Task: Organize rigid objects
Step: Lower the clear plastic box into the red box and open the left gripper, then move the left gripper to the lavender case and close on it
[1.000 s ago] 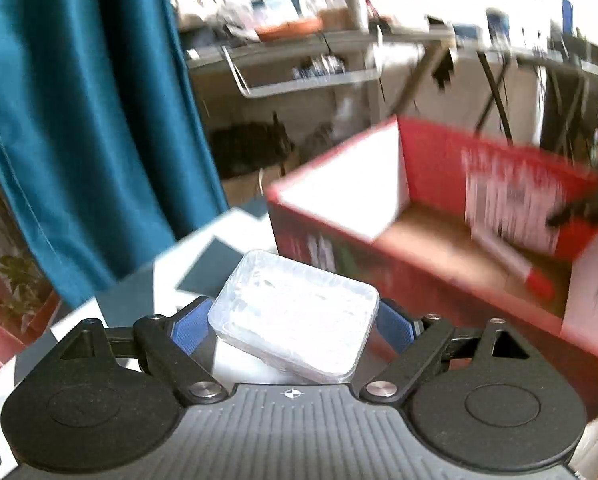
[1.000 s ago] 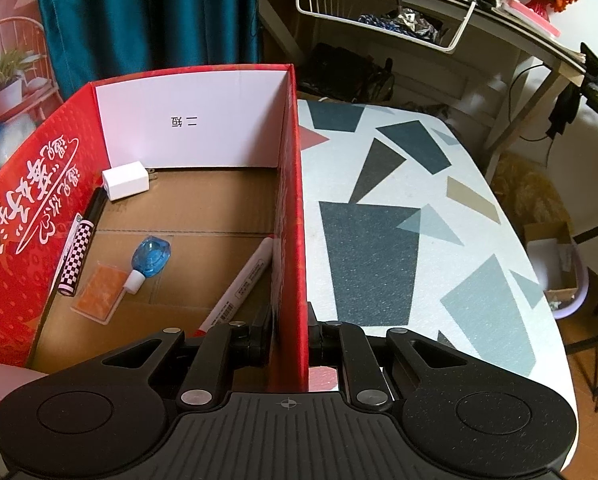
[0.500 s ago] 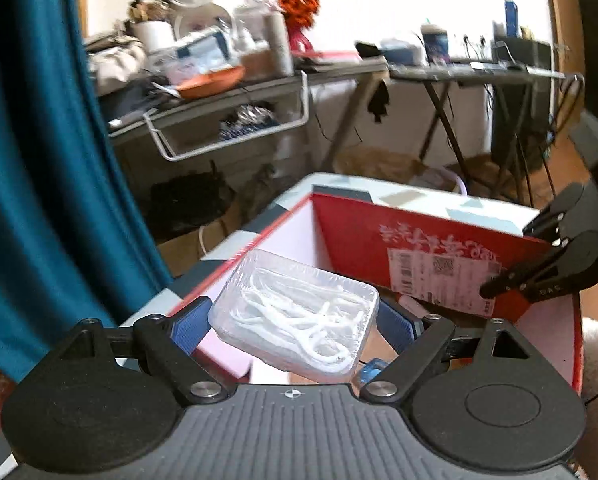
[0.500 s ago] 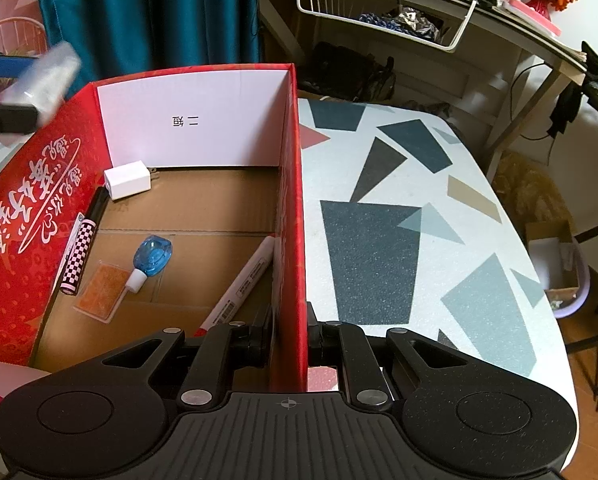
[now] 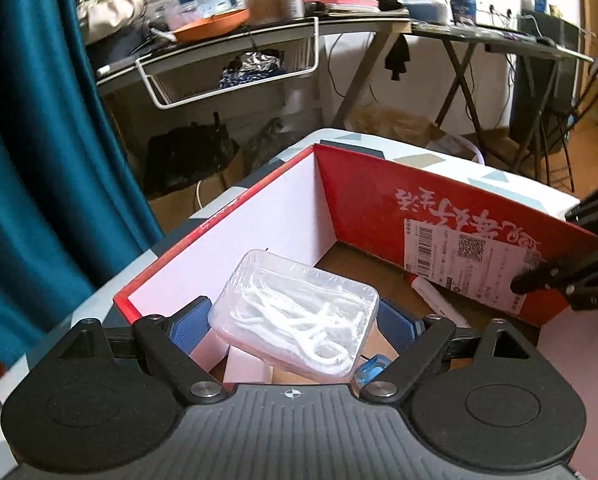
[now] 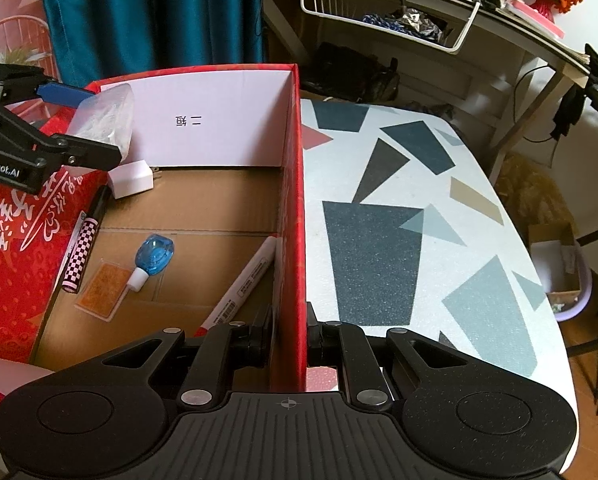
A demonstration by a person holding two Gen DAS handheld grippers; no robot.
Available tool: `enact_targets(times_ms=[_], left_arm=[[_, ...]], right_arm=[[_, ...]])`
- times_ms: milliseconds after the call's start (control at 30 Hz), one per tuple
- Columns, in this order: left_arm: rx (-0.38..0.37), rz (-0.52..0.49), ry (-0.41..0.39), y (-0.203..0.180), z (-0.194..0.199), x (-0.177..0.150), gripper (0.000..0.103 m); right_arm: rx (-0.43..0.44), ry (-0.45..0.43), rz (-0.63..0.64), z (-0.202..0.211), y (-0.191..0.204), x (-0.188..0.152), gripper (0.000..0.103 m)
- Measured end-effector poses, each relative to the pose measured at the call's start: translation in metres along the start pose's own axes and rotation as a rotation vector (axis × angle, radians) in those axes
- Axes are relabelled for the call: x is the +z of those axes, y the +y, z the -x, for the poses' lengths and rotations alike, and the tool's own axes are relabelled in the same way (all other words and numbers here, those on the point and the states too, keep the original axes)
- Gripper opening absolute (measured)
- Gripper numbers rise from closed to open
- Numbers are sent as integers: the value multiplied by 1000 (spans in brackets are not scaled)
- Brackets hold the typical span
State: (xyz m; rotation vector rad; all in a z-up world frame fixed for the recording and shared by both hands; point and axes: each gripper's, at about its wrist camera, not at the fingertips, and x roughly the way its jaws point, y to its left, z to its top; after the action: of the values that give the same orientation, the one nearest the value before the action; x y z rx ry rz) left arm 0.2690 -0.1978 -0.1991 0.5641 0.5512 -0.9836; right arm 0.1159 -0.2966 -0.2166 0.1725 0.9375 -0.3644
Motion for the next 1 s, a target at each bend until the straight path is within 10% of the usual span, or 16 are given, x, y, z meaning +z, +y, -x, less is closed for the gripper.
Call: enact_targets(times_ms=[333,600,1000], left_arm=[[20,216,-69,28,26,2,103],[175,340,-148,50,76,-14,103],[491,551,43,74,96,-92,103]], right_arm=[[3,-7,-8,1,0,0,13],[6,-11,-16,1,-2,0,13],[7,-21,-22,3,-3,-2,13]])
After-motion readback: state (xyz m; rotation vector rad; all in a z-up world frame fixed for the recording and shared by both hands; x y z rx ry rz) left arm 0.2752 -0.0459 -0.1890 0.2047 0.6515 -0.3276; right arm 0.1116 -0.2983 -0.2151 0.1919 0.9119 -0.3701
